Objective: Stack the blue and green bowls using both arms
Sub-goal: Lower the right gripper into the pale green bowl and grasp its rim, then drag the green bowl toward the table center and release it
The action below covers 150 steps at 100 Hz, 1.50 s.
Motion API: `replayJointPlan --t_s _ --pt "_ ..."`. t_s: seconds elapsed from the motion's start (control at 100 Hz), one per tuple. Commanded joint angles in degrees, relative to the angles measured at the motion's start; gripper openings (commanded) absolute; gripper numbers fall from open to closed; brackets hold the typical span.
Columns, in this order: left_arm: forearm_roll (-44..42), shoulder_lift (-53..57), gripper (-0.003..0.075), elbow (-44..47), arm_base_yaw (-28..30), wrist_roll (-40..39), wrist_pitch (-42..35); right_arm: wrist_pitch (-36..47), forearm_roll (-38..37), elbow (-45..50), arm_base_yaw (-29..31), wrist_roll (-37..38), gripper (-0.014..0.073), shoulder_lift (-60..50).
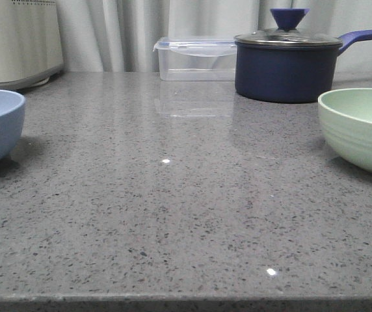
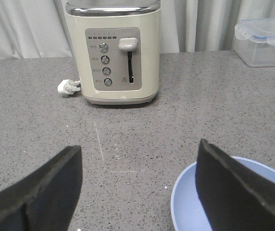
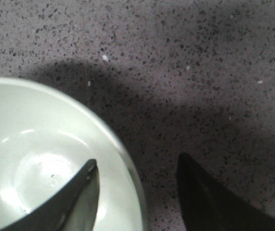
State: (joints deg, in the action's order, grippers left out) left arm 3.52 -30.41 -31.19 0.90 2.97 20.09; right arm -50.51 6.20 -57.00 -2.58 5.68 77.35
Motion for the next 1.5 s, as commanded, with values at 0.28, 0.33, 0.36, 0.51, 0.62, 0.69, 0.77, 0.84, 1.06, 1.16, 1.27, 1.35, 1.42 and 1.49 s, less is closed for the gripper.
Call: replayJointPlan --t_s 0.28,0.33,0.36,0.51,0.62,0.69,0.77,0.84,1.06,1.16,1.27,1.35,1.42,1.49 --pt "0.3 -0.5 0.0492 -2.0 -0.1 -0.5 -4.4 1.5 0.4 -2.0 0.2 -0.7 0.0061 -1.3" --pt "0.3 -0.5 0.0492 -2.0 -0.1 -0.5 -4.4 1.5 0.4 -2.0 0.2 -0.7 0.0027 -1.3" --pt "0.3 -0.5 0.0492 -2.0 -0.1 -0.5 -4.4 1.5 0.4 -2.0 0.2 -0.7 0.0006 -1.3" --pt "0.3 -0.5 0.0492 -2.0 -0.1 -0.5 -4.4 1.7 0.4 -2.0 0.2 -0.7 -0.0065 -1.3" --pt "0.3 -0.5 0.0492 -2.0 -0.1 -0.5 -4.4 2.0 0.4 -2.2 0.2 -0.7 -0.0068 -1.4" --pt "0.3 -0.5 0.0492 -2.0 -0.1 -0.5 -4.4 0.9 0.7 -3.4 0.0 -1.0 -0.0068 -1.4" --pt "0.3 -0.5 0.0492 -2.0 -0.1 -0.5 -4.4 -0.3 0.7 -5.5 -1.1 -1.8 -0.0068 -1.4" --pt "0.3 -0.5 0.0492 -2.0 -0.1 -0.5 -4.4 -0.7 1.1 -7.4 -2.9 -1.8 -0.0068 -1.4" --pt "0.3 -0.5 0.0492 -2.0 -0.1 -0.5 -4.4 0.3 2.8 -11.5 -13.5 -1.8 -0.0067 0.8" --pt "0.3 -0.5 0.0492 -2.0 -0.1 -0.5 -4.4 1.1 3.1 -13.3 -18.9 -1.8 -0.0067 3.5" --pt "0.3 -0.5 0.0492 -2.0 -0.1 -0.5 -4.4 3.3 3.1 -15.1 -24.3 -1.8 -0.0067 6.5" --pt "0.3 -0.5 0.0492 -2.0 -0.1 -0.5 -4.4 5.0 3.1 -16.3 -27.5 -1.8 -0.0067 8.5" --pt "0.3 -0.5 0.0492 -2.0 -0.1 -0.5 -4.4 5.6 3.1 -17.3 -29.1 -1.8 -0.0067 10.3" --pt "0.3 -0.5 0.0493 -2.0 -0.1 -0.5 -4.4 5.3 3.1 -18.9 -30.4 -1.8 -0.0067 12.0"
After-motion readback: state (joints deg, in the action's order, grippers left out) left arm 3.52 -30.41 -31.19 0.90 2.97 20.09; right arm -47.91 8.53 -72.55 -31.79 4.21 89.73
